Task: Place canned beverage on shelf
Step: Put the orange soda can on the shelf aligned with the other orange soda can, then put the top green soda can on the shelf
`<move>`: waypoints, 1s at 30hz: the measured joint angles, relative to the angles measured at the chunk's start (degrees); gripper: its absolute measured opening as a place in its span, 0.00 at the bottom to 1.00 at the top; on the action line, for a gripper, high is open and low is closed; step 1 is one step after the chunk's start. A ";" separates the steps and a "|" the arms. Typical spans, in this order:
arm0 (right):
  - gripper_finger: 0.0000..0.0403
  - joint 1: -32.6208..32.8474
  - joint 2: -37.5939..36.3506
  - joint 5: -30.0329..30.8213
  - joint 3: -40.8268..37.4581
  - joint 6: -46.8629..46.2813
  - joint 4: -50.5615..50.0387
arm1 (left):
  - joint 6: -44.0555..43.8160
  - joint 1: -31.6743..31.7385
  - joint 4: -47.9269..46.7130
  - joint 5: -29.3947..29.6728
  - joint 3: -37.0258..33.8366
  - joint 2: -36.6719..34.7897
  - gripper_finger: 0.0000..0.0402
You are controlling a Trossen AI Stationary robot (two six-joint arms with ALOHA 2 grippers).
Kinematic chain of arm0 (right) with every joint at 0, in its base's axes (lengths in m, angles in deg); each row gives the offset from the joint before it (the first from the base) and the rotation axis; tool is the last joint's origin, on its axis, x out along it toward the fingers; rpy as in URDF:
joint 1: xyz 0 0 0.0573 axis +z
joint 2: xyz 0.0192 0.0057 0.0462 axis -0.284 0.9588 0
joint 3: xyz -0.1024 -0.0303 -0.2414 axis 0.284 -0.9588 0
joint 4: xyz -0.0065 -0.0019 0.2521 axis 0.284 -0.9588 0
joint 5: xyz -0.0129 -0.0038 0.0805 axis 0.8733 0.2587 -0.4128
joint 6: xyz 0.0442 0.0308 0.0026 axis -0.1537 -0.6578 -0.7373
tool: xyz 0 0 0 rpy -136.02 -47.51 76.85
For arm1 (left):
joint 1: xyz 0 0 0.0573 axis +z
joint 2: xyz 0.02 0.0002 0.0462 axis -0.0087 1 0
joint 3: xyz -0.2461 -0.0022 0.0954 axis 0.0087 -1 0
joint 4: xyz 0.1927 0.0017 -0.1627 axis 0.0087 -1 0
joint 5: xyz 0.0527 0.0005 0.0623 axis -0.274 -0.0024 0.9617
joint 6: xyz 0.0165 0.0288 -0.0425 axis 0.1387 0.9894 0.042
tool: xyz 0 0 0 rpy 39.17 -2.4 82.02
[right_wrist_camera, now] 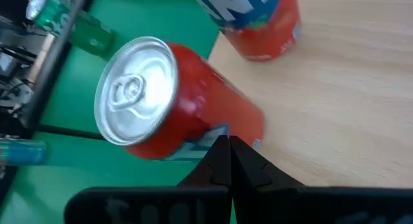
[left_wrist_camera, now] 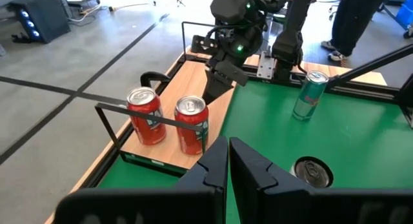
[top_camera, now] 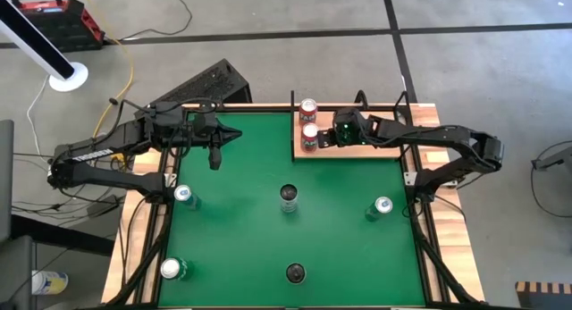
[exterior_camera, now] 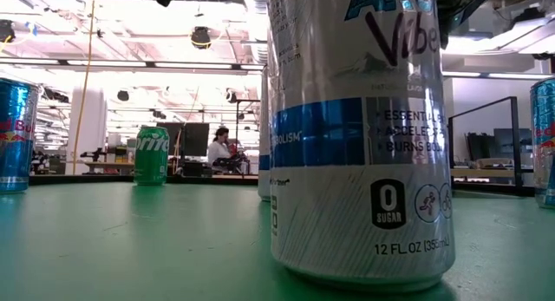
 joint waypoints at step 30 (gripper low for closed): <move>0.06 10.80 -2.75 0.73 21.94 19.61 -17.15 | -16.32 -2.75 -30.30 0.24 0.00 0.00 0.00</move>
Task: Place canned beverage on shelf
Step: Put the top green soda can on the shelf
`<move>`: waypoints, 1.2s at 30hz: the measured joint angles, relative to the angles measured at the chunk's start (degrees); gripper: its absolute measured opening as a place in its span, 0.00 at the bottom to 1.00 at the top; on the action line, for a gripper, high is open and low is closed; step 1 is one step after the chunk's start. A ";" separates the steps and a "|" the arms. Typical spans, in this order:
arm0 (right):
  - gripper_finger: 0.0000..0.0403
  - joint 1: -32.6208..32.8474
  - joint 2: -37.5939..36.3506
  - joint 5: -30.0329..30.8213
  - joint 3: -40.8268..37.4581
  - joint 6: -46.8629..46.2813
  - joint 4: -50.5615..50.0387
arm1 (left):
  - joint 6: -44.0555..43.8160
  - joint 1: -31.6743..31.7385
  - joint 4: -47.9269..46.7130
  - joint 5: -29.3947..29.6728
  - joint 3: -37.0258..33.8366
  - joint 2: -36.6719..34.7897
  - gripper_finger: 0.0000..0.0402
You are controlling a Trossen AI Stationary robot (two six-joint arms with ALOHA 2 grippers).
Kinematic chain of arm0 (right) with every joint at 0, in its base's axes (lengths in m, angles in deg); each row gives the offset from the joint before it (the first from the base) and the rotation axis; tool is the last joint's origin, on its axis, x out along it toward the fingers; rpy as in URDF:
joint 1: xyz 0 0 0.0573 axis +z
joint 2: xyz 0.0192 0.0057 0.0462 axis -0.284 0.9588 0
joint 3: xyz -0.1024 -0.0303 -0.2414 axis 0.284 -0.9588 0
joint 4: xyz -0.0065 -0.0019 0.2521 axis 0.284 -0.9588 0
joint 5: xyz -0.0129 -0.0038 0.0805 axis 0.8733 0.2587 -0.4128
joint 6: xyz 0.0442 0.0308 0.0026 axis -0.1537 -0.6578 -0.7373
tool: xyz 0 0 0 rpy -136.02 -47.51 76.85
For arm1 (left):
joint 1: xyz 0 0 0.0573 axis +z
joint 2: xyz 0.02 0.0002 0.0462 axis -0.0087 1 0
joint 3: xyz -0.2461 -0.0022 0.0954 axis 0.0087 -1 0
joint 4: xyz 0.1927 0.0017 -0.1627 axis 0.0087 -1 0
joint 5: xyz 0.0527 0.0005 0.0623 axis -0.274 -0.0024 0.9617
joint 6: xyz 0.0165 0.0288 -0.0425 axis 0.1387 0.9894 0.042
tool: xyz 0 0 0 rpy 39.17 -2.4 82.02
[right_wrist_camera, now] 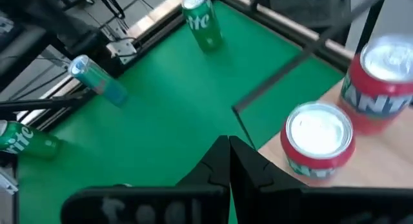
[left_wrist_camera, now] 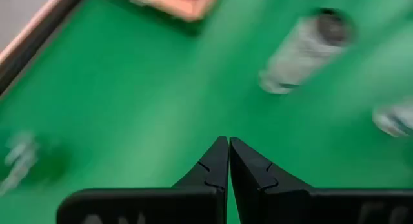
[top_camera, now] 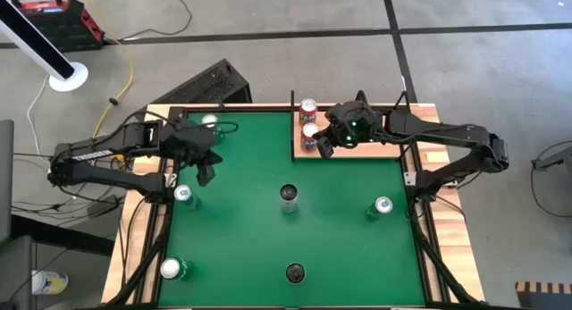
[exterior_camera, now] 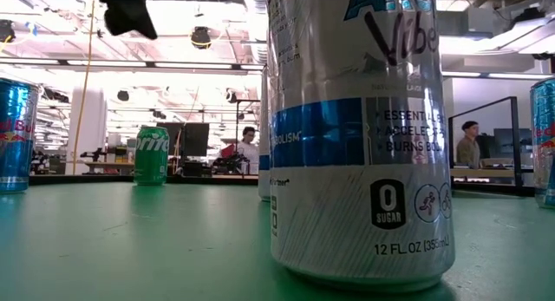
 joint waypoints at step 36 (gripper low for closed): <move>0.07 4.39 0.57 0.91 2.50 6.10 -2.26 | 6.44 48.76 6.23 -13.02 0.39 16.96 0.52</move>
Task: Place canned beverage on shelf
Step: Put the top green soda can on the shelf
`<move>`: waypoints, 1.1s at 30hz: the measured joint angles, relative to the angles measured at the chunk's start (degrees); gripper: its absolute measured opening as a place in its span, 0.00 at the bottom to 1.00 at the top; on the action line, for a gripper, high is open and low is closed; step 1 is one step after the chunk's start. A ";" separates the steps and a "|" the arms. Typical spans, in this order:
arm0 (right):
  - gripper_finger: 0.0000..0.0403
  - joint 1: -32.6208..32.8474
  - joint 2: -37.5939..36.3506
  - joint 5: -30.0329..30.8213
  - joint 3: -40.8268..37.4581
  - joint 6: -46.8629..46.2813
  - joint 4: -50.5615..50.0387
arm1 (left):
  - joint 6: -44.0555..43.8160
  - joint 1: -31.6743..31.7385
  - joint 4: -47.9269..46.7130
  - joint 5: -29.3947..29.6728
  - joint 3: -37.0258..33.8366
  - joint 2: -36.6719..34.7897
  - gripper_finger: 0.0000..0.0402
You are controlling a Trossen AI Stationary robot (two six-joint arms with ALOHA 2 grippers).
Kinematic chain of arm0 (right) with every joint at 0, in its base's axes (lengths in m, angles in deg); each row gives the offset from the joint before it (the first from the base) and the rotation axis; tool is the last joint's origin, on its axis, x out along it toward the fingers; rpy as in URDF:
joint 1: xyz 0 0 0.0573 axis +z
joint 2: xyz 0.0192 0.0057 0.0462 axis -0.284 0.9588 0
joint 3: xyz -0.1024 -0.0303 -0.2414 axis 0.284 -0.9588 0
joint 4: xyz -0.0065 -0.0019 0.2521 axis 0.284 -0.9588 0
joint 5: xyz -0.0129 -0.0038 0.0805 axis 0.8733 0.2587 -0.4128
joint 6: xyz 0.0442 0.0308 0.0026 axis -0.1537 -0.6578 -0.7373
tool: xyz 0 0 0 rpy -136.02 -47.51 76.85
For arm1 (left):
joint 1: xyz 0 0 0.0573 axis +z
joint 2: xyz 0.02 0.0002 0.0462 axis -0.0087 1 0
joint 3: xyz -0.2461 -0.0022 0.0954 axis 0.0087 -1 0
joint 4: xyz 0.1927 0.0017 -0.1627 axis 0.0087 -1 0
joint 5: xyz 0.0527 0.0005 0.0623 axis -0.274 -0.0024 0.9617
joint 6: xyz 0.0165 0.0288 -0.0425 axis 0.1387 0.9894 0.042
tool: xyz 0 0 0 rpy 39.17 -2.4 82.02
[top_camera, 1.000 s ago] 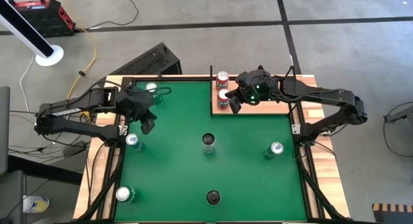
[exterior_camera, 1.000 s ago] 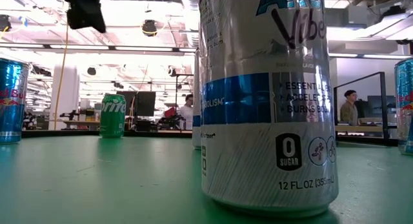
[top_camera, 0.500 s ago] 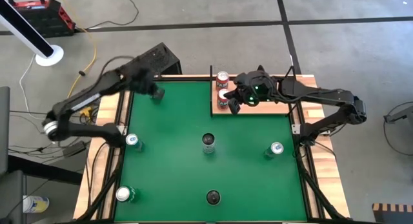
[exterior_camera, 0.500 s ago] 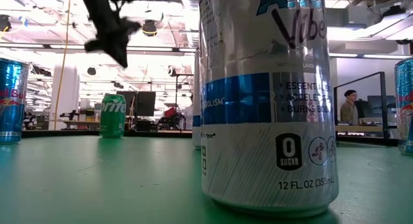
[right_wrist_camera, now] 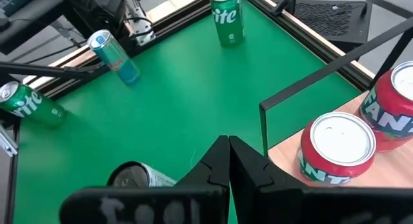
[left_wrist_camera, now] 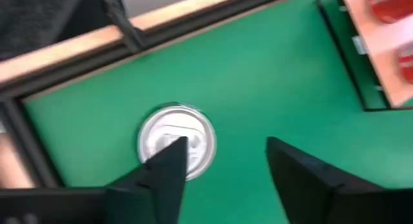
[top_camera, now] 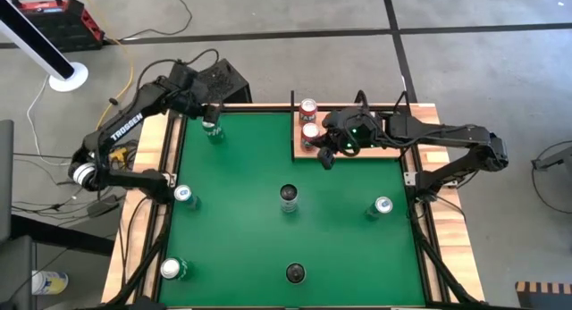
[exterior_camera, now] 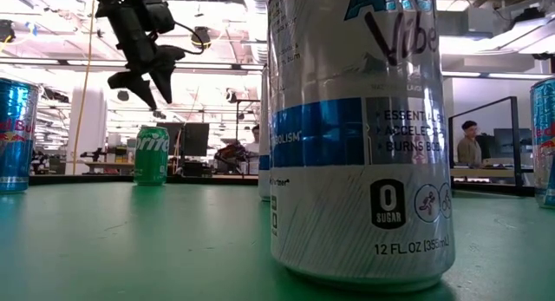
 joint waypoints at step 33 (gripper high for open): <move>0.07 -2.24 0.00 -0.15 -0.07 0.39 0.02 | 4.56 -2.25 -0.07 7.15 0.00 12.97 0.94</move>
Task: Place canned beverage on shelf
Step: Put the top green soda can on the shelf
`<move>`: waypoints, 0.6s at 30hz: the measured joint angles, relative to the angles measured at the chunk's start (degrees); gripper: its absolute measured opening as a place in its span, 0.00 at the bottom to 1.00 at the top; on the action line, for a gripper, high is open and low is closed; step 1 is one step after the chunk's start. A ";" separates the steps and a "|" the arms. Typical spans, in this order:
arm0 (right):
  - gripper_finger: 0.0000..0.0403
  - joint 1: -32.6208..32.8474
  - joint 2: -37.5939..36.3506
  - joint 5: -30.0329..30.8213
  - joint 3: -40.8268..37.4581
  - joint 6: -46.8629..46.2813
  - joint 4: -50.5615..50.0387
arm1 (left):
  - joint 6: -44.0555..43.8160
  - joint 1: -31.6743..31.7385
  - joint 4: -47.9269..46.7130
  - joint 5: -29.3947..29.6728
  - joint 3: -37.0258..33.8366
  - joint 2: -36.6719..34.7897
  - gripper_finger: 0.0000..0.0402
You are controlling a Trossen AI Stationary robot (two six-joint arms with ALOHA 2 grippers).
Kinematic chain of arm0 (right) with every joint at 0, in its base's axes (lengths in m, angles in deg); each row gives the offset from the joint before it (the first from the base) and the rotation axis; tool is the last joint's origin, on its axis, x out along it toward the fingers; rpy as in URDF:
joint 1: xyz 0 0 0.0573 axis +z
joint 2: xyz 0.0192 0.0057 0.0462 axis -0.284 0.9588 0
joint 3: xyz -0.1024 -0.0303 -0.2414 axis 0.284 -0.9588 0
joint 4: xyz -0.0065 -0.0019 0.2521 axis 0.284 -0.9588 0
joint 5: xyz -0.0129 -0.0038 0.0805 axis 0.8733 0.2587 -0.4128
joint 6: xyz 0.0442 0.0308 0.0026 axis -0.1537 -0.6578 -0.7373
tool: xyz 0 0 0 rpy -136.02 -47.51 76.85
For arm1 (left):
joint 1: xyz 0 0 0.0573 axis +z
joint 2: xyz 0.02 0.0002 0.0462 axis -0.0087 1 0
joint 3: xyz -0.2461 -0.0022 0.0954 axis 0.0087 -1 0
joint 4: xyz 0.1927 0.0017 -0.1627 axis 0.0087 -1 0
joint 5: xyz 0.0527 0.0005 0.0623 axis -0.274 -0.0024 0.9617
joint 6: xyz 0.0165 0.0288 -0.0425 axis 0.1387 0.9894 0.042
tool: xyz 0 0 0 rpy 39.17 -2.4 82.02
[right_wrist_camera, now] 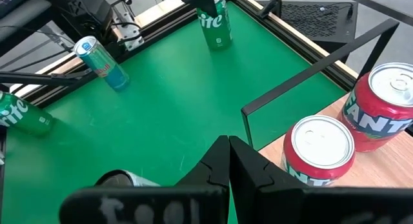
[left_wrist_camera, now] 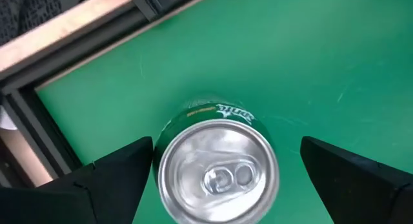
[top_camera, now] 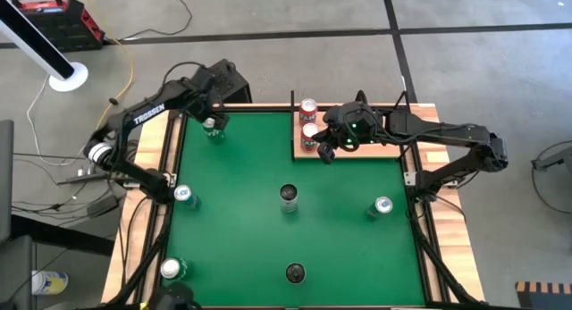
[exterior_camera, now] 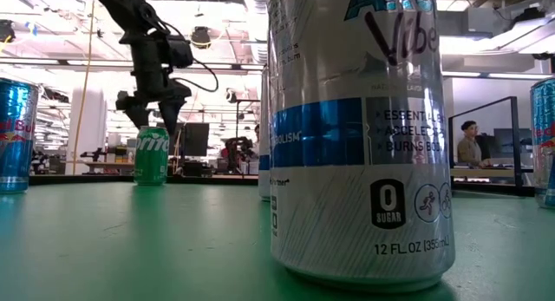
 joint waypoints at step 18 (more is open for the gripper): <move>0.07 0.00 0.00 -0.04 0.00 -0.02 -0.01 | 1.03 -1.03 -3.40 1.29 -0.07 1.89 0.83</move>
